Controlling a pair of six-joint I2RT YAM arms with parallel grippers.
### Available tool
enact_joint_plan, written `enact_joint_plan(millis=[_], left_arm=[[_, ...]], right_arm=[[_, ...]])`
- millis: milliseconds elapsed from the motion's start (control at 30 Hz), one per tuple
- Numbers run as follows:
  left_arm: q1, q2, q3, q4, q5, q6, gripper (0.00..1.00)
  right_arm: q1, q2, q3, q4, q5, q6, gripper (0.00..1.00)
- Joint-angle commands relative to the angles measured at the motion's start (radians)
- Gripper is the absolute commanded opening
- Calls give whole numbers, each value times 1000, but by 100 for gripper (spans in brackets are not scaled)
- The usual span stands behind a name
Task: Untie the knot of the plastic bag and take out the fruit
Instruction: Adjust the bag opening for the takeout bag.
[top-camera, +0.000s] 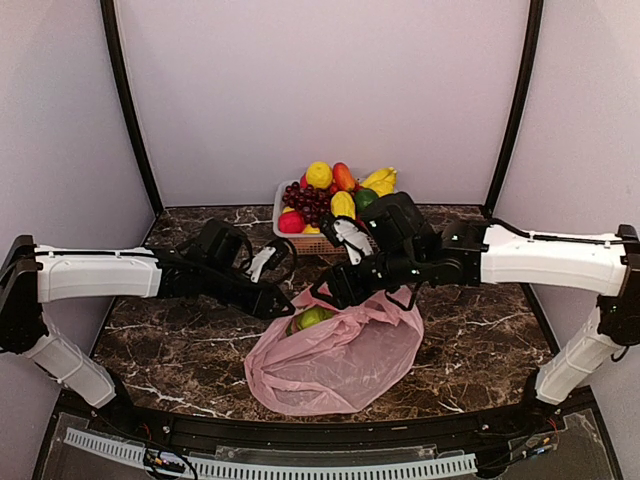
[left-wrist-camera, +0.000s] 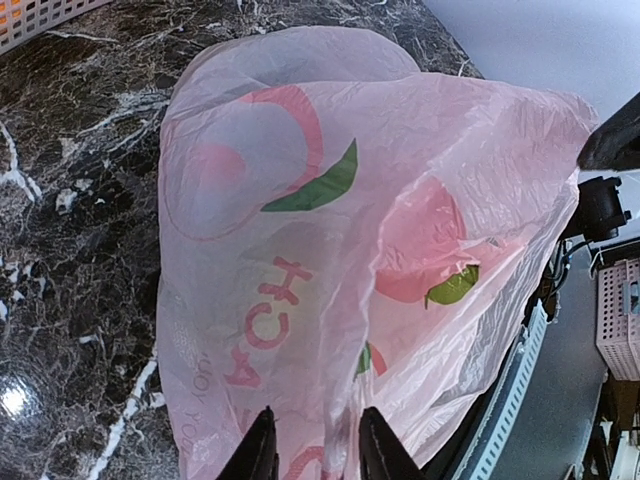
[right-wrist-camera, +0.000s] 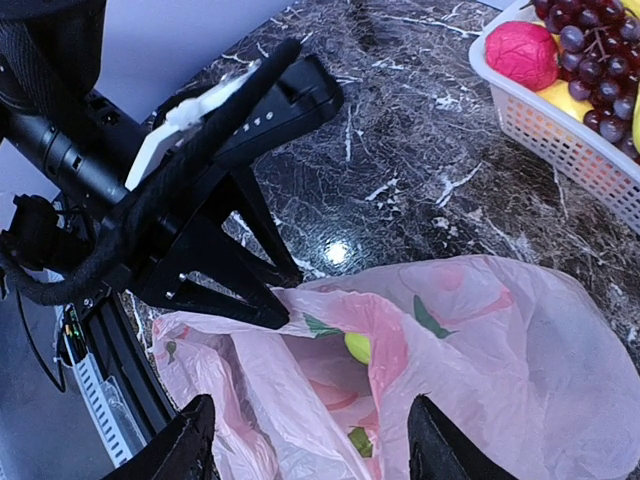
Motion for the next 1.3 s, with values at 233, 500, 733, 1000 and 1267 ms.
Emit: enact_joint_plan(millis=[233,500,733,1000,1267], left_arm=[[-5,-5,7,19,-23,-15,6],[-5,-20,-2,26,-42,-20,1],[-3,-50,-27,57,-113,-52,1],[-3,-61,-42,85,-128,-73,1],[-2,-58,-48,93,-82,-70,1]], right_arm=[[42,162,22,81,61,36,48],[42,224,-10,49,90,67,39],[53,207,-139,-8,94,115,36],[53,196,-180,-10,110,131,34],[54,170,-64,-28,114,104,40]])
